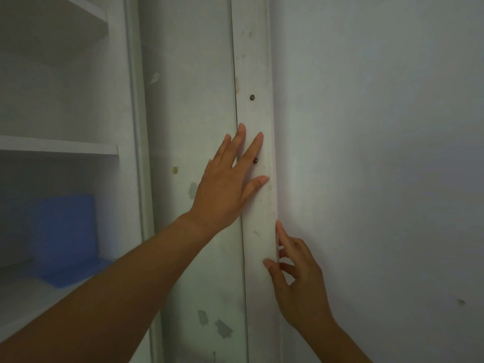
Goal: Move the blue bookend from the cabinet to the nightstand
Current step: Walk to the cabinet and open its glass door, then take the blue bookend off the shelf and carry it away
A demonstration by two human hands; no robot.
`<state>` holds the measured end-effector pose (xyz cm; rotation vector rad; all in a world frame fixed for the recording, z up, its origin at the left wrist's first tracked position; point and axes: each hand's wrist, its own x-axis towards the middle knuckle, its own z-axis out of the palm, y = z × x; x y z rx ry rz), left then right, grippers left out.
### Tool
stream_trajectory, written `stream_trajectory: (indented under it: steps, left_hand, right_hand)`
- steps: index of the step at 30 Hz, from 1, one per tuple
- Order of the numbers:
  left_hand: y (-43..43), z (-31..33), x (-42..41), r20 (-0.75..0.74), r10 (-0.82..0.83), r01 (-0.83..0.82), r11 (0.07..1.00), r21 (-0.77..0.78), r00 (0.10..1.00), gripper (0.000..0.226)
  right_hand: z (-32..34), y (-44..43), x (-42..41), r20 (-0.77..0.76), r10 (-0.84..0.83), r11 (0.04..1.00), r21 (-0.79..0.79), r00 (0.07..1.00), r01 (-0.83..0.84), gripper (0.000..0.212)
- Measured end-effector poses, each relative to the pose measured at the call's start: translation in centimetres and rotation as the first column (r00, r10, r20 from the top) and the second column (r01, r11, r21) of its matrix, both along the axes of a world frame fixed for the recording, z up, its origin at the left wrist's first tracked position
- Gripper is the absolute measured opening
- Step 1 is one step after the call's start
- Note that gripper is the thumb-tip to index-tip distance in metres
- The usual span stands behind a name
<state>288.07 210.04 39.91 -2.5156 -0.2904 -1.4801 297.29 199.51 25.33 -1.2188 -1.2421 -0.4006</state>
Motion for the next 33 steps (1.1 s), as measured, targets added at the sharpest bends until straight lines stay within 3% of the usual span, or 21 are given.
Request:
stream_trajectory:
  steps: [9,15,19,27,33]
  left_hand:
    - [-0.2,0.8,-1.6,-0.087,-0.017,0.015,1.000,-0.027,0.996,0.060]
    - [-0.2,-0.9,-3.8,-0.156,0.025,-0.036,0.997,-0.070,0.987,0.057]
    - [1.4,-4.3,-6.5,-0.216,0.097,-0.125,0.984,-0.124,0.972,0.059]
    - [5.4,-10.6,-15.7,-0.287,0.253,-0.345,0.876,-0.337,0.924,0.069]
    - [8.7,-13.6,-22.9,-0.331,0.422,-0.525,0.778,-0.345,0.844,0.077]
  right_hand:
    - [1.2,-1.3,0.6,0.026,0.019,0.996,-0.089,0.999,-0.016,0.060]
    - [3.7,-2.4,-0.6,0.088,0.015,0.997,0.074,0.996,-0.022,0.048]
    - [4.9,-2.3,-2.9,0.095,0.122,0.983,0.124,0.988,-0.133,0.044]
    - [2.0,3.2,-7.6,0.072,0.373,0.925,-0.112,0.925,-0.364,0.044]
    - [-1.4,9.2,-11.0,0.001,0.495,0.845,-0.234,0.869,-0.481,0.041]
